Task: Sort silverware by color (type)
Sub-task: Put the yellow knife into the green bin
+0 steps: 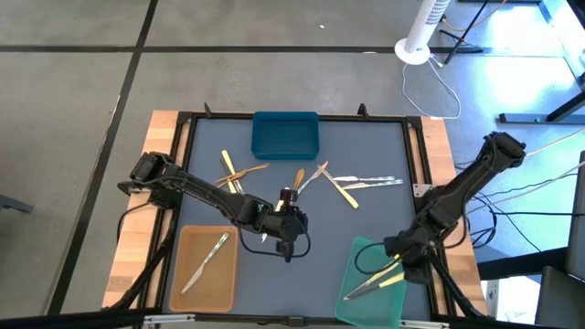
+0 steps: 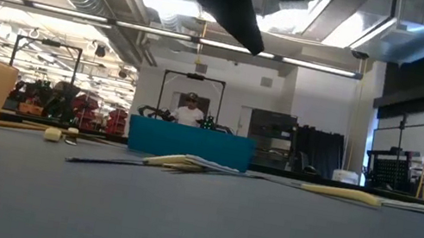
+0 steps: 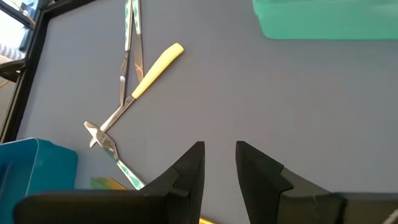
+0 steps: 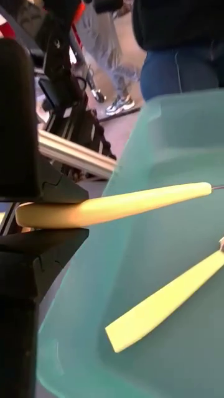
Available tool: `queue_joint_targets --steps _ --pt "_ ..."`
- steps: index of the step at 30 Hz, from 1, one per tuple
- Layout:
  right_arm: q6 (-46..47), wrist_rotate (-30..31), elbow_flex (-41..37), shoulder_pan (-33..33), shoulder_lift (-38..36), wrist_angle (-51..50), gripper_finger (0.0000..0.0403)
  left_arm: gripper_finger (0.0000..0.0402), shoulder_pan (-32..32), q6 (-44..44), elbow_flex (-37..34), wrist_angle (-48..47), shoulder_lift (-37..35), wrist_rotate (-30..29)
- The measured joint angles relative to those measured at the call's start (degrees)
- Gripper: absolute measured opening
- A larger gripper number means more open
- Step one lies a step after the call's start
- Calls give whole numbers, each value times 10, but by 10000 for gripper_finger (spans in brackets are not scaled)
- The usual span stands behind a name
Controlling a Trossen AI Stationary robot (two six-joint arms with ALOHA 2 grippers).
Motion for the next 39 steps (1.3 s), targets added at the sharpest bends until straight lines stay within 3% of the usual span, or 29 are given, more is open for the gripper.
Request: queue_joint_targets --steps 10,29,39 --pt "-42 21 0 -20 46 28 28 85 1 4 0 10 0 -1" --pt "-75 17 0 -53 56 26 31 85 0 4 0 9 0 -2" --pt "-74 18 0 -53 56 25 105 85 0 3 0 9 0 -2"
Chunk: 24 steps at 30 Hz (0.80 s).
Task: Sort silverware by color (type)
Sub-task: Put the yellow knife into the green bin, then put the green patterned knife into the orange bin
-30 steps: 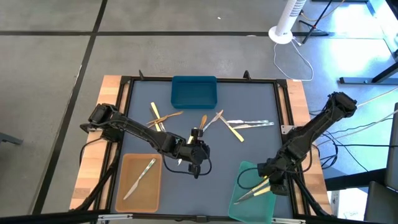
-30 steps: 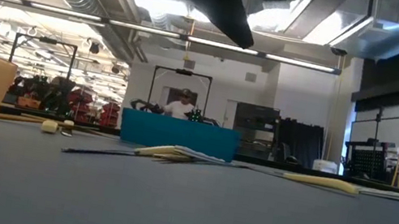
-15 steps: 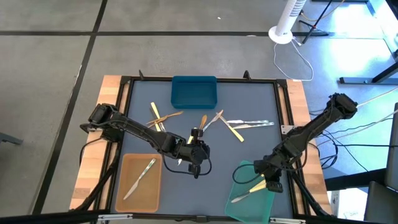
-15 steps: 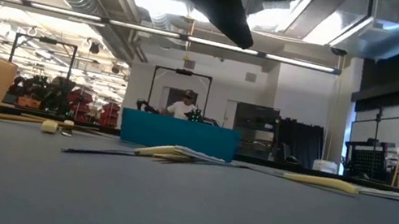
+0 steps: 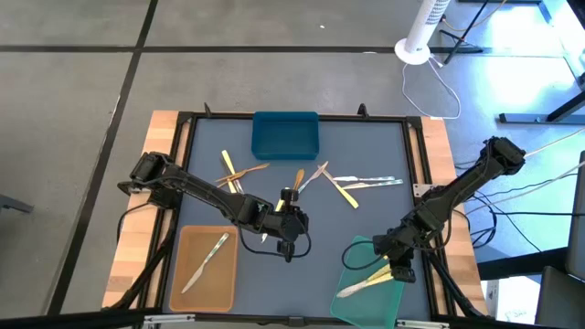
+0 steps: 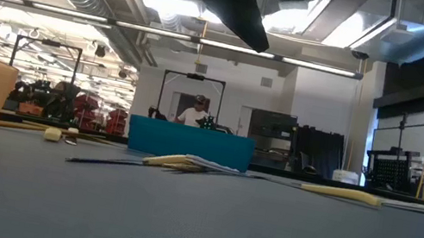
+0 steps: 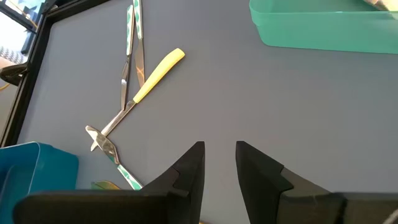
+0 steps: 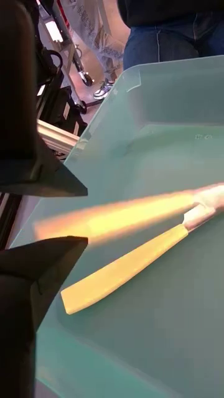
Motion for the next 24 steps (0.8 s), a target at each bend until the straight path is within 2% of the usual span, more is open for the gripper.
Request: queue_joint_targets --steps 7,24 --pt "0 0 0 0 0 0 130 85 0 -1 0 0 0 0" --pt "0 1 0 0 0 0 131 85 0 -3 0 0 0 0"
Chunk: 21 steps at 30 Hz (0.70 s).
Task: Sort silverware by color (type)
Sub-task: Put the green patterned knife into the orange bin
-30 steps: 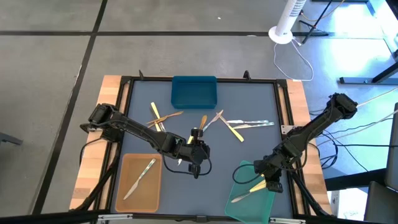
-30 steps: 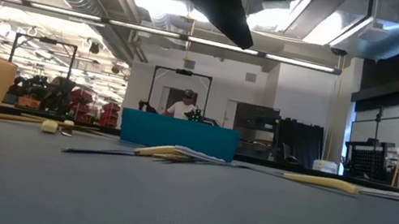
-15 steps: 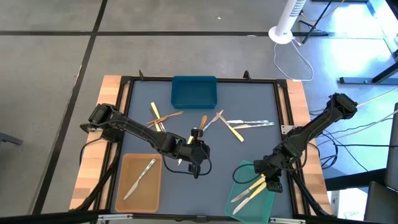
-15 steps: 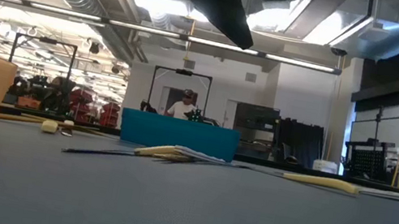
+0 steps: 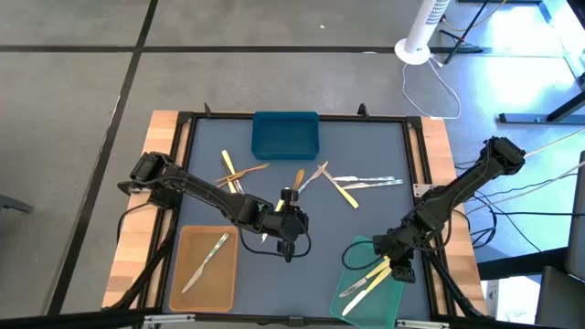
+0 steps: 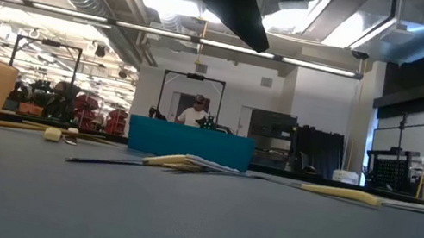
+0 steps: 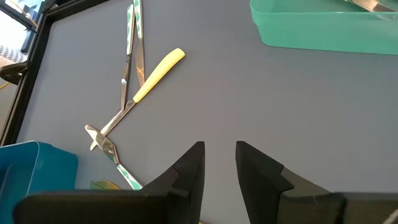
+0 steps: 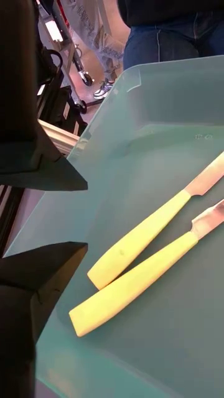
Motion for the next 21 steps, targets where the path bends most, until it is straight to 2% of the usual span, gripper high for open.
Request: queue_joint_targets --steps 21 --pt "5 -8 0 0 -2 0 131 85 0 0 0 16 0 4"
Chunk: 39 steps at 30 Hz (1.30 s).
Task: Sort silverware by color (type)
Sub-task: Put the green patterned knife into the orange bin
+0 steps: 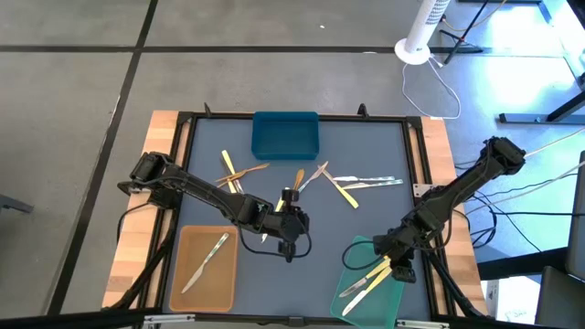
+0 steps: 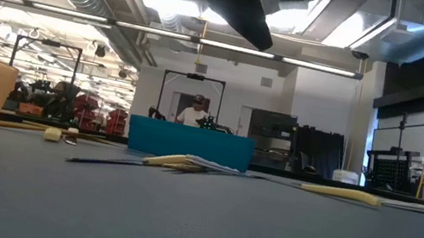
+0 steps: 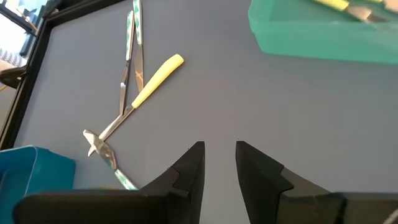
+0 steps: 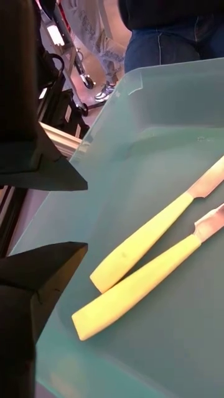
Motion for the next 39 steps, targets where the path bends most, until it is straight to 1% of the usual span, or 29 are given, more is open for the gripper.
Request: queue_joint_targets --steps 6,10,15,19,23,26,32,34,39 --pt "0 -1 0 0 -28 1 131 85 0 0 0 18 0 1" --pt "0 21 0 0 -59 2 131 85 1 0 0 23 0 2" --pt "0 81 0 0 -97 2 131 85 10 0 0 38 0 2" --pt "-2 136 0 0 -121 2 131 85 20 -1 0 71 0 3" --pt "-6 170 0 0 -130 2 131 85 40 -30 0 112 0 6" --pt "-7 173 0 0 -130 2 131 85 61 -52 0 131 0 51" --pt "-26 173 0 0 -130 2 131 85 109 -124 0 133 0 199" --pt "-33 174 0 0 -130 2 131 85 120 -148 0 133 0 208" --pt "-36 197 0 0 -130 2 131 85 142 -147 0 136 0 181"
